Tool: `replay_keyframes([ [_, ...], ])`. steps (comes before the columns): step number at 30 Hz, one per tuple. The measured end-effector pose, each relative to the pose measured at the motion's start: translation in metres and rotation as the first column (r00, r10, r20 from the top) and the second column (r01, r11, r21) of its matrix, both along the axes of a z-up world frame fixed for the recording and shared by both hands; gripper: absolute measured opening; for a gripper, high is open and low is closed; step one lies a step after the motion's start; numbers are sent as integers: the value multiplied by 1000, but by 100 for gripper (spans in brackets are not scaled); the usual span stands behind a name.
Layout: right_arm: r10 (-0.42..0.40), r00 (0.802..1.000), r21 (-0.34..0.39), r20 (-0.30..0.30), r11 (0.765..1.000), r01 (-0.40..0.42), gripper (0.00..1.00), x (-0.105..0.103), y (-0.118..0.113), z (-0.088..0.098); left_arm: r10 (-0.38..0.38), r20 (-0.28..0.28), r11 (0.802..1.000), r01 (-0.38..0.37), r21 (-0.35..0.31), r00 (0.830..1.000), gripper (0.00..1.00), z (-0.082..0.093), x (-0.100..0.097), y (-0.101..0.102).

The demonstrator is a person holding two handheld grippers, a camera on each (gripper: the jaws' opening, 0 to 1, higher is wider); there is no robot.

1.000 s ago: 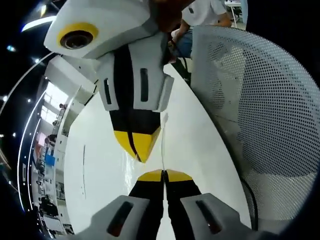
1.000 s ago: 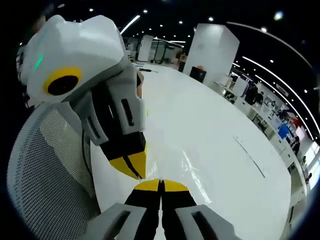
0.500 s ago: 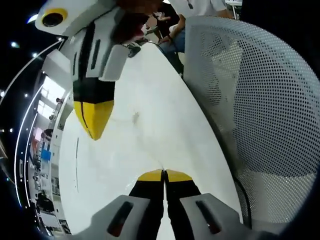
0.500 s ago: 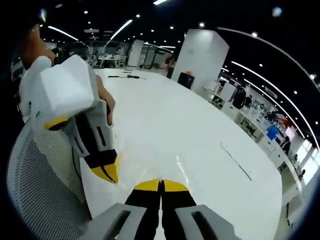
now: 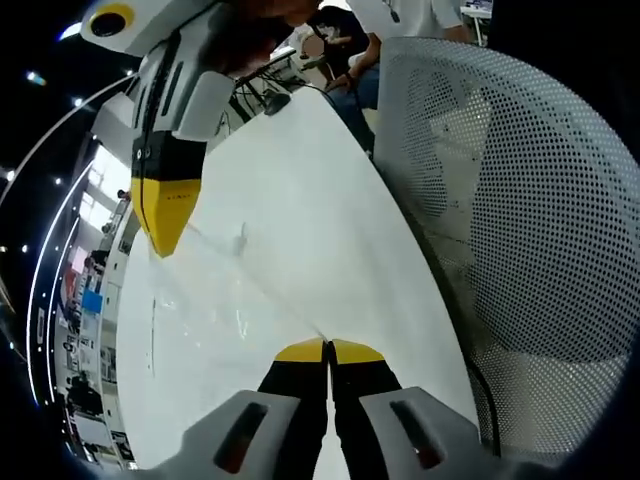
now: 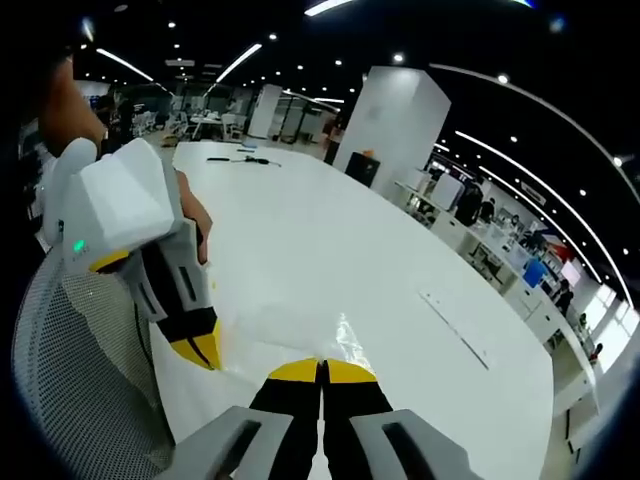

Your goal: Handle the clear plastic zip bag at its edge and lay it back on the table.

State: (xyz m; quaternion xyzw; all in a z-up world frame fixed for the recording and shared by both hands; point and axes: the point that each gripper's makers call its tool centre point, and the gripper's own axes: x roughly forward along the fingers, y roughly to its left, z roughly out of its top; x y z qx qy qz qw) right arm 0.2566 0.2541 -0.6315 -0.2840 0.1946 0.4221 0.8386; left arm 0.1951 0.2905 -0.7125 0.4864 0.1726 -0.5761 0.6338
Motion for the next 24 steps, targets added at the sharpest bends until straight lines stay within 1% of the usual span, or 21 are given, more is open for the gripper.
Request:
replay_keyframes([
  [6, 1, 1000, -8, 1, 1000, -1, 0, -1, 0, -3, 3, -5, 1000, -3, 0, 1000, 0, -1, 0, 1],
  [10, 9, 1000, -26, 12, 1000, -9, 0, -3, 2, -2, -1, 21, 1000, 1, 11, 1000, 0, 0, 6, 2],
  [13, 10, 1000, -49, 27, 999, -9, 0, 0, 3, -3, -16, 52, 1000, 15, 13, 999, 0, 5, 11, -2],
  [16, 11, 999, -63, 37, 998, -9, 0, 1, 4, -3, -24, 66, 1000, 23, 8, 998, 0, 12, 15, -8],
  [19, 8, 999, -77, 45, 997, -4, 0, 2, 3, -5, -27, 77, 1000, 28, -4, 997, 0, 17, 19, -12],
  [20, 7, 999, -97, 49, 995, -2, 0, 2, 3, -8, -26, 88, 999, 29, -31, 996, 0, 23, 21, -17],
  [21, 5, 999, -104, 54, 995, 1, 0, 2, 2, -9, -20, 89, 999, 24, -44, 996, 0, 26, 23, -18],
  [23, 9, 999, -98, 52, 995, -4, 0, 2, 4, -12, -12, 82, 998, 18, -64, 997, 1, 31, 24, -21],
  [24, 12, 999, -101, 52, 995, -7, 0, 2, 4, -13, -10, 81, 996, 17, -85, 997, 1, 35, 25, -23],
])
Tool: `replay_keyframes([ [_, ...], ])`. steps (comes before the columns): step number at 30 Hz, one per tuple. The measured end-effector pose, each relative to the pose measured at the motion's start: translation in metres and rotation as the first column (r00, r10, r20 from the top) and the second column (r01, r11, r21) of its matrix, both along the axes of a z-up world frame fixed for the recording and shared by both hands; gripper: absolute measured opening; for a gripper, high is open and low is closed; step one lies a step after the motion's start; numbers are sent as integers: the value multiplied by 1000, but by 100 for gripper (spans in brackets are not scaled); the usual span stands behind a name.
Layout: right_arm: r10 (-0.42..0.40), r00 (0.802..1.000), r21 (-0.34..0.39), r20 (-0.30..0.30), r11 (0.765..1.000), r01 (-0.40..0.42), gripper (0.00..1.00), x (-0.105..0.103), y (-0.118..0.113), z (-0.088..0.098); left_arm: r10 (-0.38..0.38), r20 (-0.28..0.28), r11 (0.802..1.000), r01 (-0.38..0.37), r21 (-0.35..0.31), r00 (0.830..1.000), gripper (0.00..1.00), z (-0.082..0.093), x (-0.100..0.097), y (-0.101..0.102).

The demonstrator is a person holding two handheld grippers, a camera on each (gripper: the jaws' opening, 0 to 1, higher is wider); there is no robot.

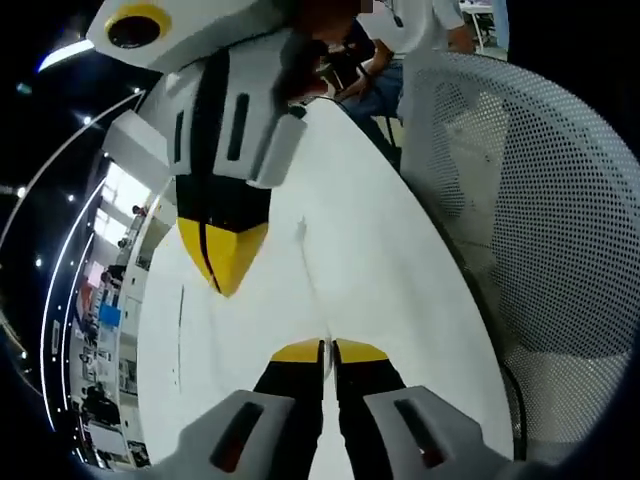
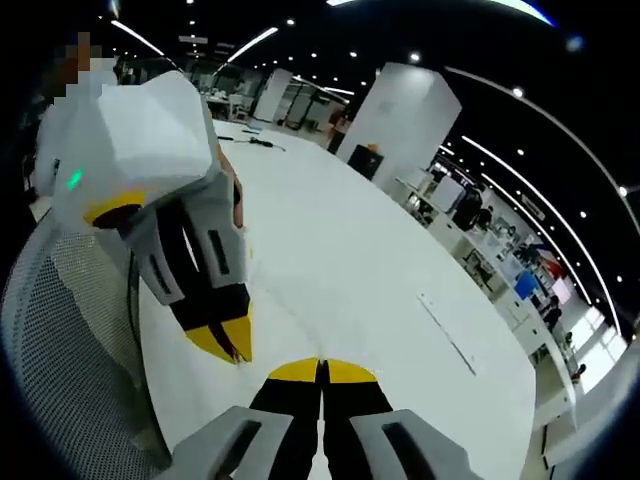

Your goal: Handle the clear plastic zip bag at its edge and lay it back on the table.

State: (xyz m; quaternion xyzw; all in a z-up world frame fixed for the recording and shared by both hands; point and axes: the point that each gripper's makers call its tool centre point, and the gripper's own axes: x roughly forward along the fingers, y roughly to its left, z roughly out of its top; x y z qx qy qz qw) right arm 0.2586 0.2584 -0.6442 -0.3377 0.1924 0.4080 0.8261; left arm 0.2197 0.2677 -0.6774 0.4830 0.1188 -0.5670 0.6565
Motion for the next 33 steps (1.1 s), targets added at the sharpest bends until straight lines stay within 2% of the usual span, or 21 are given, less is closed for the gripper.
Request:
replay_keyframes([
  [6, 13, 1000, -19, 2, 1000, -13, 0, 0, 2, -7, 9, -22, 998, -10, -58, 1000, 7, 12, -2, -3],
  [9, 25, 1000, -31, -1, 999, -25, 0, -1, 5, -11, 27, -65, 994, -34, -106, 997, 12, 18, -3, -3],
  [13, 40, 999, -42, -5, 998, -40, 0, -7, 8, -13, 60, -113, 983, -78, -164, 992, 19, 30, -5, -1],
  [17, 50, 999, -55, -6, 997, -51, 0, -8, 11, -18, 92, -162, 965, -128, -230, 983, 24, 44, -6, 3],
  [19, 55, 998, -65, -4, 996, -55, 0, -7, 12, -24, 131, -184, 946, -179, -270, 974, 26, 52, -5, 11],
  [22, 54, 999, -76, 3, 996, -54, 0, -6, 13, -26, 180, -242, 905, -257, -338, 953, 30, 61, -5, 21],
  [26, 60, 998, -101, 18, 993, -58, 0, -2, 14, -31, 230, -292, 865, -332, -377, 929, 36, 65, -5, 33],
  [31, 69, 997, -113, 27, 991, -65, 0, 5, 17, -35, 299, -342, 796, -431, -426, 891, 40, 69, -5, 53],
  [33, 71, 997, -118, 35, 991, -66, 0, 8, 17, -38, 311, -348, 787, -445, -428, 884, 41, 68, -6, 57],
])
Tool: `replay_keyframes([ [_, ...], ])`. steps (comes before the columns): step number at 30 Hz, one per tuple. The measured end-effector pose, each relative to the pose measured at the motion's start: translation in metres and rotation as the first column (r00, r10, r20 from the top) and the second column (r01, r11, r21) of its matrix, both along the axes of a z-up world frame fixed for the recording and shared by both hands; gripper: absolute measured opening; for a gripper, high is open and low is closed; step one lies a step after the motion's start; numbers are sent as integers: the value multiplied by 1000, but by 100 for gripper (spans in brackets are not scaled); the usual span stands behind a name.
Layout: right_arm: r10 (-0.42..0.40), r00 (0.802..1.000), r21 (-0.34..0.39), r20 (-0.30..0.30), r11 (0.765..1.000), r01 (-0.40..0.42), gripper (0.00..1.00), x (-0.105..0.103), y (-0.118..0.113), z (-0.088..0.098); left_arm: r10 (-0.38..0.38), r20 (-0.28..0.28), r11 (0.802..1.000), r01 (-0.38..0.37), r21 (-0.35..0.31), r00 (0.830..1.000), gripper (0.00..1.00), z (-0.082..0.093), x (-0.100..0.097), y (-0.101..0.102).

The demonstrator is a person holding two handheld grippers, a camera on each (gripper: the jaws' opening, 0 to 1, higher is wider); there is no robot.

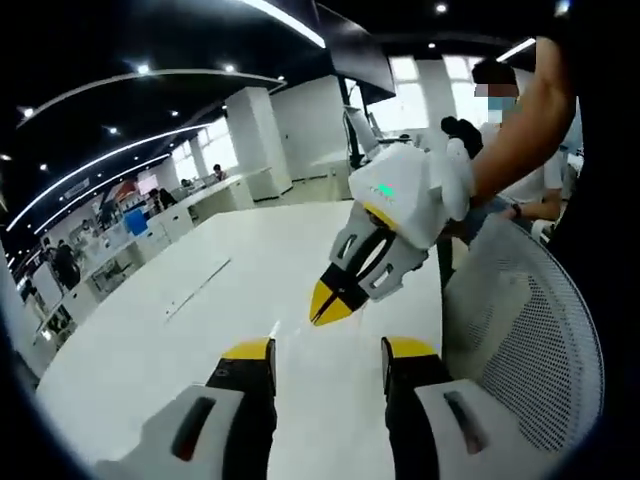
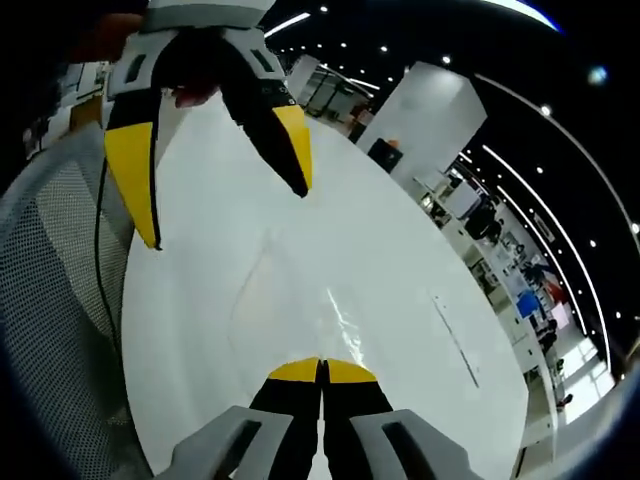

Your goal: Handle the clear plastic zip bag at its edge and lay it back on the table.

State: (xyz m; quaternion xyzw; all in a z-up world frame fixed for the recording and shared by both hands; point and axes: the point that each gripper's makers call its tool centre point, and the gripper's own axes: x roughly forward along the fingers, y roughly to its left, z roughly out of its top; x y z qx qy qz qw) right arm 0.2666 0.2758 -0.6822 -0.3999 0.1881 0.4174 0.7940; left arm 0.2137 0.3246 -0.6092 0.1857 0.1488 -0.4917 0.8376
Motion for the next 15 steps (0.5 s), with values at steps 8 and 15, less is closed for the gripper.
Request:
replay_keyframes([
  [8, -2, 999, -9, 36, 1000, 3, 0, 15, 1, -8, 111, -36, 994, -111, -14, 993, 48, -12, -4, 32],
  [15, 9, 998, -50, 63, 999, -6, 0, 25, 2, -22, 184, -62, 981, -187, -48, 981, 51, -23, -11, 48],
])
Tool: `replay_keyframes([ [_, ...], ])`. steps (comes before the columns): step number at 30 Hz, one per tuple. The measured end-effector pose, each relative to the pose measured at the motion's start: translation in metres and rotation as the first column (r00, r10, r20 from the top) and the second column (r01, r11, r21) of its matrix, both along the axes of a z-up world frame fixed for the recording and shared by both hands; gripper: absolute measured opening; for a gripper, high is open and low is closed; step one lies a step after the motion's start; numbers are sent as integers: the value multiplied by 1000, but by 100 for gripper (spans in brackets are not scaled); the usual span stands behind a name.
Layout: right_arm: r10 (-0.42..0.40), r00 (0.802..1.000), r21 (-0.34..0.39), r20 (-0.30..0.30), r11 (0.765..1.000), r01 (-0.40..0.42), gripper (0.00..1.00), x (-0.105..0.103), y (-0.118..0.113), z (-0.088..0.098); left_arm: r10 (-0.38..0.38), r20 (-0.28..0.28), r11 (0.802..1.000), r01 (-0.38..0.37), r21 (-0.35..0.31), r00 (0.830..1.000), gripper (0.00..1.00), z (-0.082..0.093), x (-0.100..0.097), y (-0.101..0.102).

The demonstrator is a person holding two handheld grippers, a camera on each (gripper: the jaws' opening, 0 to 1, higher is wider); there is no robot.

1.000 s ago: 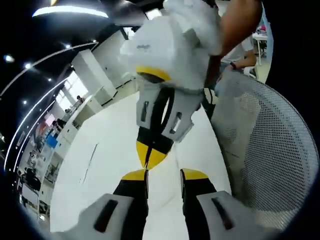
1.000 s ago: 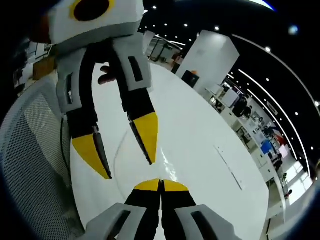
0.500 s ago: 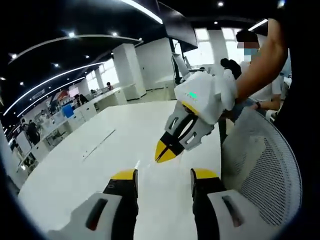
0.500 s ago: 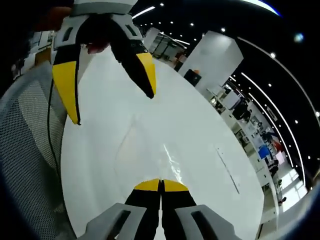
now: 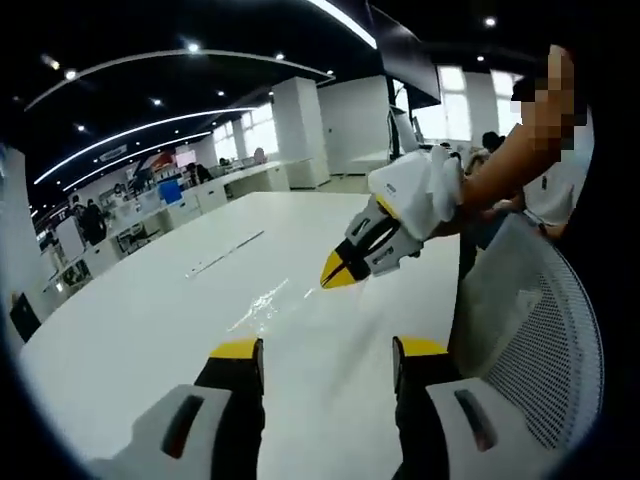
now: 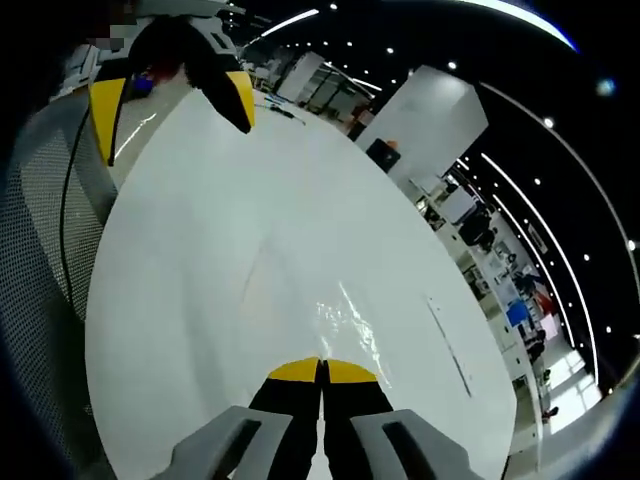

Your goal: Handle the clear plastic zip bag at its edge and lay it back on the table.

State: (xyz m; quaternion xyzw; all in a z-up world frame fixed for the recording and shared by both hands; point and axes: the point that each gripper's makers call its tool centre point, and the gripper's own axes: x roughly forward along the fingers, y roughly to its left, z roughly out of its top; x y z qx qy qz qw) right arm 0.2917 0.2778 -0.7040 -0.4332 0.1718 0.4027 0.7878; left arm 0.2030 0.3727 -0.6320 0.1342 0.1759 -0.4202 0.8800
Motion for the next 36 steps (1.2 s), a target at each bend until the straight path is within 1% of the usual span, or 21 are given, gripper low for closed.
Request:
replay_keyframes([
  [3, 4, 1000, -12, 7, 1000, -4, 0, 2, 1, -4, 38, -16, 999, -38, -33, 999, 52, -4, -4, 5],
  [4, 6, 1000, -16, 4, 1000, -6, 0, 2, 1, -6, 48, -18, 998, -48, -33, 999, 53, -6, -6, 6],
  [5, 8, 1000, -20, -3, 1000, -8, 0, 1, 2, -9, 56, -18, 998, -56, -29, 998, 53, -8, -7, 8],
  [7, 8, 1000, -38, -22, 999, -9, 0, -1, 1, -16, 80, -11, 997, -80, 3, 997, 52, -16, -9, 13],
  [10, 17, 999, -53, -30, 998, -19, 0, -2, 2, -26, 89, -18, 996, -89, 23, 996, 52, -29, -15, 15],
  [12, 18, 999, -66, -36, 998, -21, 0, -4, 1, -30, 91, -26, 996, -90, 29, 996, 51, -34, -18, 15],
  [16, 17, 999, -78, -30, 997, -19, 0, -4, 2, -33, 79, -24, 995, -77, 57, 997, 51, -40, -21, 12],
  [21, 22, 999, -89, -23, 996, -24, 0, -3, 7, -34, 78, -29, 996, -77, 47, 997, 51, -42, -19, 9],
  [25, 19, 999, -82, -36, 996, -22, 0, -2, 9, -35, 77, -33, 996, -76, 45, 996, 51, -44, -20, 9],
  [28, 25, 999, -79, -43, 996, -28, 3, -4, 9, -35, 68, -32, 997, -67, 49, 997, 52, -46, -21, 8],
  [32, 13, 998, -56, -56, 998, -16, 7, -4, 7, -34, 59, -39, 997, -57, 53, 997, 54, -48, -21, 7],
  [33, 5, 997, -33, -74, 999, -7, 8, -6, 7, -33, 59, -41, 997, -57, 52, 997, 54, -48, -21, 6],
  [36, -23, 996, -5, -83, 1000, 22, 11, -10, 3, -27, 60, -41, 997, -58, 52, 997, 54, -47, -20, 6],
])
